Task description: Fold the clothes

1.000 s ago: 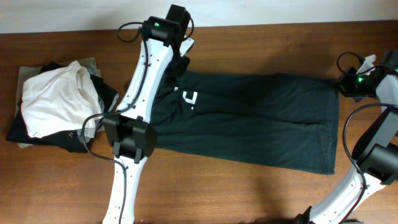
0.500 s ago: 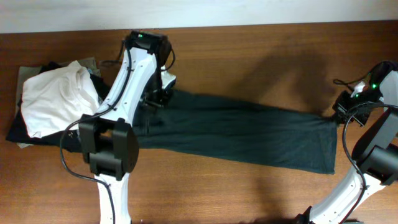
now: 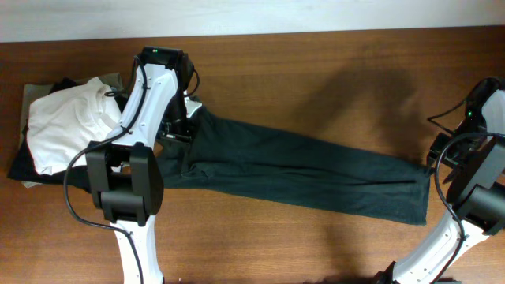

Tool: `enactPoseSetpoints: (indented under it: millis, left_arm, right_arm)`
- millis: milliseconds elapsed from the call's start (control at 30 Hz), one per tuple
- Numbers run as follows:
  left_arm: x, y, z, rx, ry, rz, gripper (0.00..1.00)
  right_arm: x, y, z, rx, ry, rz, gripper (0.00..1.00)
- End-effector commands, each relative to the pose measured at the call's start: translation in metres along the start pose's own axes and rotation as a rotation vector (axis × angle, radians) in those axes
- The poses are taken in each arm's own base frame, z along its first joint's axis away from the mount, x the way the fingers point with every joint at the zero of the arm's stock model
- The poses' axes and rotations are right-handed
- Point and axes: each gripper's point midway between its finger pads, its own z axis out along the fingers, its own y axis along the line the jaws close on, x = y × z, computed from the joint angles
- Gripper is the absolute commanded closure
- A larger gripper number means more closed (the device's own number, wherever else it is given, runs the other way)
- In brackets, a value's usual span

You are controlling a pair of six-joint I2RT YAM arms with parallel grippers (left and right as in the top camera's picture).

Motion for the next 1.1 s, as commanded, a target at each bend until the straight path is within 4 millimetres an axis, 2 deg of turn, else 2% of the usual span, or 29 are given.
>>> enactPoseSetpoints:
  millis: [0, 33, 67, 100, 200, 233, 300, 333, 367, 400, 433, 467, 500, 533, 567, 633, 700, 733, 767, 800, 833, 867, 933, 1000, 1033, 1067]
  left_arm:
    - [-0.015, 0.001, -0.011, 0.000, -0.104, -0.002, 0.51]
    - [-0.024, 0.000, -0.012, 0.008, -0.144, -0.002, 0.48]
    - [-0.040, 0.002, -0.015, -0.002, -0.209, -0.001, 0.40]
    - [-0.060, 0.007, -0.019, -0.011, -0.292, -0.007, 0.37]
    - [-0.079, 0.015, -0.015, -0.016, -0.342, -0.020, 0.37]
    - [-0.091, 0.018, -0.003, -0.017, -0.343, -0.022, 0.38]
    - [-0.104, 0.021, 0.014, -0.015, -0.337, -0.024, 0.48]
    - [-0.109, 0.021, 0.024, -0.013, -0.326, -0.024, 0.80]
    - [-0.109, 0.022, 0.025, -0.014, -0.325, -0.024, 0.94]
    - [-0.112, 0.023, 0.023, -0.021, -0.339, -0.001, 0.97]
    - [-0.117, 0.024, 0.022, -0.028, -0.359, 0.004, 0.77]
    - [-0.127, 0.028, 0.018, -0.045, -0.401, 0.016, 0.67]
    - [-0.133, 0.028, 0.016, -0.050, -0.426, 0.016, 0.77]
    - [-0.131, 0.028, 0.016, -0.048, -0.420, 0.016, 1.00]
    - [-0.123, 0.027, 0.020, -0.041, -0.383, 0.016, 1.00]
    - [-0.111, 0.026, 0.022, -0.033, -0.336, 0.014, 1.00]
    - [-0.092, 0.029, 0.006, -0.023, -0.295, 0.000, 1.00]
    - [-0.088, 0.032, 0.000, -0.020, -0.292, -0.016, 1.00]
    - [-0.082, 0.035, -0.004, -0.014, -0.287, -0.027, 1.00]
    - [-0.079, 0.037, -0.005, -0.011, -0.281, -0.038, 1.00]
    - [-0.076, 0.040, -0.004, -0.007, -0.271, -0.049, 1.00]
    - [-0.071, 0.041, -0.002, -0.003, -0.249, -0.053, 1.00]
    - [-0.057, 0.040, 0.001, 0.009, -0.194, -0.060, 1.00]
    - [-0.043, 0.042, 0.003, 0.024, -0.142, -0.087, 1.00]
    - [-0.044, 0.046, 0.003, 0.028, -0.151, -0.126, 0.94]
    - [-0.052, 0.045, 0.001, 0.046, -0.184, -0.138, 0.64]
  right_arm:
    - [-0.013, 0.015, -0.012, -0.092, -0.086, 0.000, 0.49]
    - [-0.018, 0.017, -0.011, -0.100, -0.107, 0.006, 0.49]
    - [-0.021, 0.034, -0.010, -0.197, -0.113, -0.047, 0.52]
    - [-0.016, 0.046, -0.010, -0.263, -0.099, -0.112, 0.53]
    - [-0.009, 0.051, -0.009, -0.312, -0.067, -0.108, 0.53]
    - [-0.005, 0.056, -0.013, -0.374, -0.047, -0.103, 0.53]
    - [0.001, 0.055, -0.012, -0.375, -0.026, -0.119, 0.53]
    - [0.004, 0.055, -0.012, -0.374, -0.014, -0.116, 0.53]
    - [0.005, 0.054, -0.012, -0.374, -0.009, -0.116, 0.53]
    - [0.008, 0.054, -0.012, -0.372, 0.003, -0.114, 0.53]
    - [0.008, 0.054, -0.012, -0.372, 0.005, -0.114, 0.53]
    - [0.010, 0.054, -0.012, -0.371, 0.012, -0.113, 0.53]
    - [0.009, 0.052, -0.011, -0.358, 0.007, -0.112, 0.52]
    - [0.003, 0.040, -0.007, -0.284, -0.013, -0.089, 0.48]
    - [-0.009, 0.008, -0.001, -0.113, -0.052, 0.027, 0.45]
    - [-0.015, 0.000, -0.001, -0.104, -0.075, 0.052, 0.43]
    - [-0.026, -0.007, 0.010, -0.115, -0.089, 0.076, 0.41]
    - [-0.028, 0.000, 0.017, -0.152, -0.090, 0.068, 0.41]
    - [-0.028, 0.014, 0.024, -0.228, -0.089, 0.023, 0.46]
    - [-0.028, 0.019, 0.029, -0.252, -0.088, 0.010, 0.60]
    - [-0.030, 0.018, 0.029, -0.254, -0.095, 0.014, 0.90]
    - [-0.038, 0.014, 0.019, -0.273, -0.123, 0.049, 0.96]
    - [-0.055, 0.004, -0.010, -0.319, -0.198, 0.080, 0.96]
    - [-0.066, -0.001, -0.021, -0.327, -0.246, 0.090, 0.96]
    - [-0.067, -0.001, -0.022, -0.330, -0.250, 0.090, 0.96]
    - [-0.068, 0.002, -0.023, -0.339, -0.254, 0.084, 0.96]
